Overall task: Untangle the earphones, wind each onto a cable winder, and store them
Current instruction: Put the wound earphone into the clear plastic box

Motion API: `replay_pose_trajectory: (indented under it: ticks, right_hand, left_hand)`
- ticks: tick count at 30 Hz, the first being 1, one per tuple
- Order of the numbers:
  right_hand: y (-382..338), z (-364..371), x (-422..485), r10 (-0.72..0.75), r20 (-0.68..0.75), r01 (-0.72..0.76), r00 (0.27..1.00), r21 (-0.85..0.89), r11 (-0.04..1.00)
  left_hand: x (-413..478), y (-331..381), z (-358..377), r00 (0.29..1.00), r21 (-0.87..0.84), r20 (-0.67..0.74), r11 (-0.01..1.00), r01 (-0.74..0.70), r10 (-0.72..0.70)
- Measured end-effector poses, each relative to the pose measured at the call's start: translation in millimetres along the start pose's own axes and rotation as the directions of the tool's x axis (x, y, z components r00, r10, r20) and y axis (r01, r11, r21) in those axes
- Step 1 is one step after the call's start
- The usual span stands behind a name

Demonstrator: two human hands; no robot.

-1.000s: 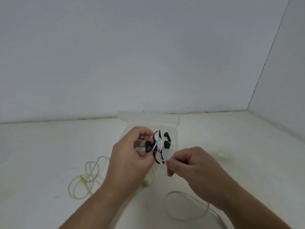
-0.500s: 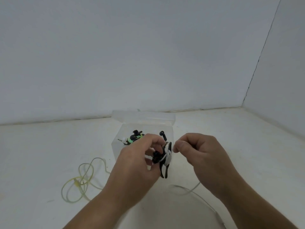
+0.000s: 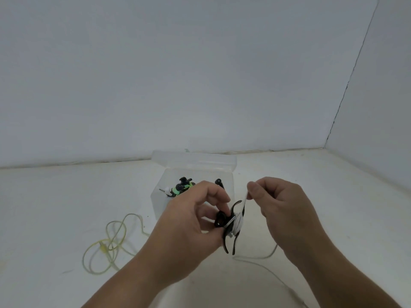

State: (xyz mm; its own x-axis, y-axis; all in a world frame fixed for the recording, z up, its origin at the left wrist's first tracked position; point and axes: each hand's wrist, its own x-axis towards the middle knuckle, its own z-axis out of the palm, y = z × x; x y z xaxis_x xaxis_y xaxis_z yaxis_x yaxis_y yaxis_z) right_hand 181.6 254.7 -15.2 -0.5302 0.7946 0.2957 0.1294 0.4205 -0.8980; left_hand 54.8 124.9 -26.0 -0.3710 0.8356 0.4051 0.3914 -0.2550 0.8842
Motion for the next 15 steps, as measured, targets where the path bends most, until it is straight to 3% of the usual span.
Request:
replay_pose_trajectory:
  ticks: [4, 8, 12, 15]
  right_hand:
    - [1.3, 1.5, -0.2, -0.021, -0.007, 0.021, 1.0, 0.002, 1.0]
    - [7.8, 4.2, 0.4, 0.11, 0.11, -0.102, 0.988, -0.077, 0.992]
    - [9.8, 12.0, -1.9, 0.197, 0.278, -0.145, 0.94, -0.196, 0.97]
    - [8.5, 15.0, -2.3, 0.177, 0.266, -0.109, 0.948, -0.25, 0.962]
  left_hand:
    - [0.0, 1.5, 1.0, 1.0, 0.018, 0.015, 1.0, 0.007, -0.007]
    - [-0.7, 3.6, 3.3, 1.0, -0.007, -0.024, 1.0, -0.009, 0.009]
    - [-0.6, 6.6, 3.1, 0.996, -0.178, -0.064, 0.983, 0.045, -0.057]
    - [0.3, 8.8, 4.1, 0.997, -0.243, -0.044, 0.969, 0.051, -0.064]
